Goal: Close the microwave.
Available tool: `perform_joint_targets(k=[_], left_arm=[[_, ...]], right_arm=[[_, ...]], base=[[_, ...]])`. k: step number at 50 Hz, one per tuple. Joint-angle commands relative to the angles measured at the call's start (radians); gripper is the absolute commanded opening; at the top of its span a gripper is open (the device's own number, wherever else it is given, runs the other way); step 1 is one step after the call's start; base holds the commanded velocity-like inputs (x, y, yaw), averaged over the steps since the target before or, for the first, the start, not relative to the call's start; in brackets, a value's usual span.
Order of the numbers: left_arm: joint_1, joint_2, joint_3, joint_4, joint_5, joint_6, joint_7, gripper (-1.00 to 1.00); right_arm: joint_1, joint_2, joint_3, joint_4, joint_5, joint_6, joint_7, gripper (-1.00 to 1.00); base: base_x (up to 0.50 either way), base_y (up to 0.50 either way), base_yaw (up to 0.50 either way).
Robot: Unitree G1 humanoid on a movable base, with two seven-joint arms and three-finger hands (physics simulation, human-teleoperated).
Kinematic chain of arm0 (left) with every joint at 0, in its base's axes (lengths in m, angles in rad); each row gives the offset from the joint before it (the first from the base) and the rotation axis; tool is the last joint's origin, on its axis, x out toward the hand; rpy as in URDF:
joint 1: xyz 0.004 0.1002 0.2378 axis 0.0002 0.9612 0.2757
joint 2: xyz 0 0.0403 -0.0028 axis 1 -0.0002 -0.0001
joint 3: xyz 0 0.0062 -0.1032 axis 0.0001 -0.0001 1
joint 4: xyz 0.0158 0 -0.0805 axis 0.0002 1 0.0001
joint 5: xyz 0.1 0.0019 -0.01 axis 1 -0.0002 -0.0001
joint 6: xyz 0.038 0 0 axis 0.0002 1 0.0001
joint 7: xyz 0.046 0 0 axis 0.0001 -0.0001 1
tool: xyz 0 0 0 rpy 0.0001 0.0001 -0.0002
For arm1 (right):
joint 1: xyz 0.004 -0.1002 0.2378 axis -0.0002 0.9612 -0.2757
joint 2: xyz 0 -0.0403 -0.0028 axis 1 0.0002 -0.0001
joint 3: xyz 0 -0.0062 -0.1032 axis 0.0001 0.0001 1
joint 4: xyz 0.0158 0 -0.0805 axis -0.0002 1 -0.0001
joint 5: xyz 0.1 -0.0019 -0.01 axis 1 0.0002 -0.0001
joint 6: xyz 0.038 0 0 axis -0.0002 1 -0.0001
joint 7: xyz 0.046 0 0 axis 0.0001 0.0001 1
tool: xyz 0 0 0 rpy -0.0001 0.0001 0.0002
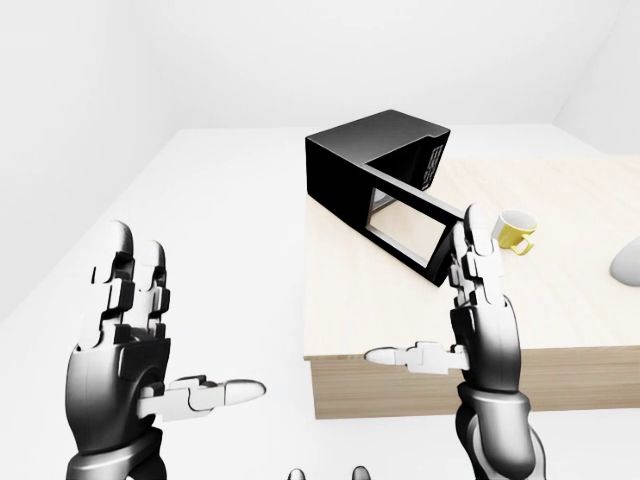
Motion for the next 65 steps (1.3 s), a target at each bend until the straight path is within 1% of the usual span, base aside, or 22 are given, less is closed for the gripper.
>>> perform_joint_targets(k=[1, 6, 7, 8, 9, 10, 14, 33, 34, 40, 57, 58, 62, 63, 65], left_arm=[[0.008, -0.001, -0.002, -0.014, -0.011, 0.0, -0.002, 1.0], [0.003, 0.0, -0.002, -0.023, -0.006, 0.0, -0.001, 1.0], [-0.003, 0.003, 0.0, -0.024, -0.003, 0.0, 0.001, 1.0], [0.002, 0.0, 0.005, -0.024, -0.025, 0.0, -0.011, 1.0], [0.009, -0.002, 0.007, -0.025, -0.03, 0.0, -0.018, 1.0], [0.004, 0.0, 0.006, -0.03, -0.015, 0.0, -0.011, 1.0], [-0.005, -0.001, 0.006, -0.025, -0.01, 0.0, -0.008, 1.0], [0.005, -0.004, 0.001, -0.024, -0.009, 0.0, -0.01, 1.0], [0.001, -0.002, -0.002, -0.022, -0.001, 0.0, -0.007, 1.0], [0.005, -0.001, -0.012, -0.001, 0.006, 0.0, -0.003, 1.0], [-0.007, 0.008, -0.009, 0.028, 0.009, 0.0, 0.015, 1.0], [-0.012, 0.008, -0.005, 0.028, 0.006, 0.0, 0.019, 1.0], [-0.013, 0.009, -0.004, 0.027, 0.006, 0.0, 0.019, 1.0], [-0.014, 0.009, 0.002, 0.02, -0.002, 0.0, 0.021, 1.0], [-0.016, 0.007, 0.005, 0.019, -0.003, 0.0, 0.02, 1.0]], right_arm=[[-0.002, -0.001, 0.01, -0.008, 0.006, 0.0, -0.013, 1.0], [-0.011, 0.0, 0.003, -0.018, 0.021, 0.0, -0.006, 1.0], [0.001, -0.011, 0.014, -0.023, 0.023, 0.0, 0.003, 1.0], [0.005, -0.014, 0.016, -0.023, 0.024, 0.0, 0.005, 1.0], [0.01, -0.018, 0.019, -0.022, 0.022, 0.0, 0.006, 1.0], [0.006, -0.015, 0.019, -0.024, 0.019, 0.0, 0.007, 1.0], [0.003, -0.016, 0.017, -0.021, 0.014, 0.0, 0.009, 1.0], [0.011, -0.017, 0.022, -0.017, 0.001, 0.0, 0.008, 1.0], [-0.001, -0.006, 0.005, -0.002, 0.021, 0.0, 0.007, 1.0], [-0.011, 0.003, -0.009, 0.015, 0.023, 0.0, -0.008, 1.0], [0.0, -0.005, 0.007, 0.003, 0.015, 0.0, -0.003, 1.0], [0.001, -0.008, 0.021, 0.016, 0.009, 0.0, -0.003, 1.0], [0.001, -0.009, 0.022, 0.017, 0.009, 0.0, -0.005, 1.0], [0.0, -0.012, 0.047, 0.042, 0.005, 0.0, -0.004, 1.0], [-0.001, -0.016, 0.057, 0.05, 0.003, 0.0, -0.009, 1.0]], base=[[0.0, 0.0, 0.0], [0.0, 0.0, 0.0], [0.0, 0.0, 0.0], [0.25, 0.0, 0.0], [0.43, 0.0, 0.0], [0.5, 0.0, 0.0], [0.5, 0.0, 0.0], [0.5, 0.0, 0.0], [0.5, 0.0, 0.0], [0.39, -0.01, 0.0], [0.0, 0.0, 0.0], [0.0, 0.0, 0.0], [0.0, 0.0, 0.0], [0.0, 0.0, 0.0], [0.0, 0.0, 0.0]])
